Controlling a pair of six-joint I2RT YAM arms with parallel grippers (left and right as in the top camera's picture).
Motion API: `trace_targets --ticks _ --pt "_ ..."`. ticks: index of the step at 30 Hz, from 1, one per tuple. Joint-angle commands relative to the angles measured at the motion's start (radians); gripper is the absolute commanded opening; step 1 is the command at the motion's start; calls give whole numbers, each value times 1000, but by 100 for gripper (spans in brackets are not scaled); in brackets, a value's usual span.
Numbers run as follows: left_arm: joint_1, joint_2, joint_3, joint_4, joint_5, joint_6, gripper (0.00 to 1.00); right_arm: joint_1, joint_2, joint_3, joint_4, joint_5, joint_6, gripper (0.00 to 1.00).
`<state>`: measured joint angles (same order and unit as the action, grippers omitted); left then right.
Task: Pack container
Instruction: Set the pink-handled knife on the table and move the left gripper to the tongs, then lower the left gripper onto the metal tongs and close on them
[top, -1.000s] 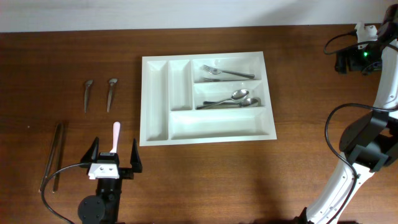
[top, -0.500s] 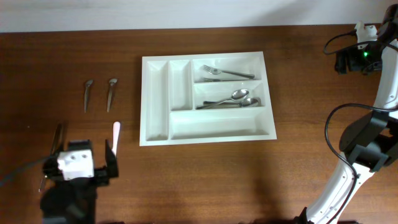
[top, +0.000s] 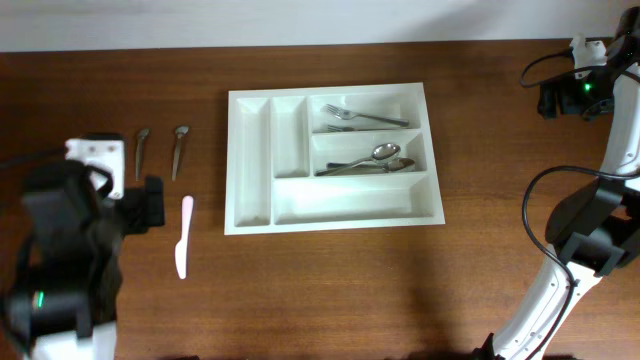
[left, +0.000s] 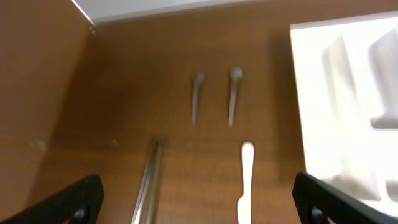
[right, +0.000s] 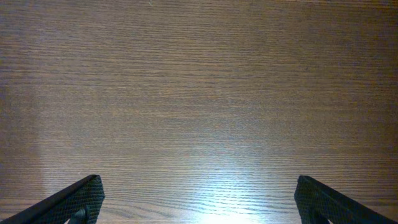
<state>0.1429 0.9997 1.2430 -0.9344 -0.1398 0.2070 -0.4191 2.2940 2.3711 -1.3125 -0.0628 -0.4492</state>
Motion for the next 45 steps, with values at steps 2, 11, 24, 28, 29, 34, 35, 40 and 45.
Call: trace_targets --ticks 2,11,24,28,29,34,35,40,45 --pt "12 204 10 -64 -7 -19 99 1 8 -6 0 -13 -3 99" --pt "95 435 10 -138 -7 -192 99 1 8 -6 0 -13 -3 99" --pt "294 443 8 -151 -181 -192 99 0 8 -6 0 -13 -3 99" --pt "299 447 1 -134 -144 -72 99 1 8 -6 0 -13 -3 99" --pt "299 448 1 -132 -124 -23 99 1 8 -6 0 -13 -3 99" --pt "328 475 2 -121 52 189 99 1 8 -6 0 -13 -3 99" --pt "349 484 2 -120 108 189 99 1 8 -6 0 -13 -3 99" --pt "486 563 2 -130 310 188 99 1 8 -6 0 -13 -3 99" --pt "543 620 2 -117 212 192 99 1 8 -6 0 -13 -3 99"
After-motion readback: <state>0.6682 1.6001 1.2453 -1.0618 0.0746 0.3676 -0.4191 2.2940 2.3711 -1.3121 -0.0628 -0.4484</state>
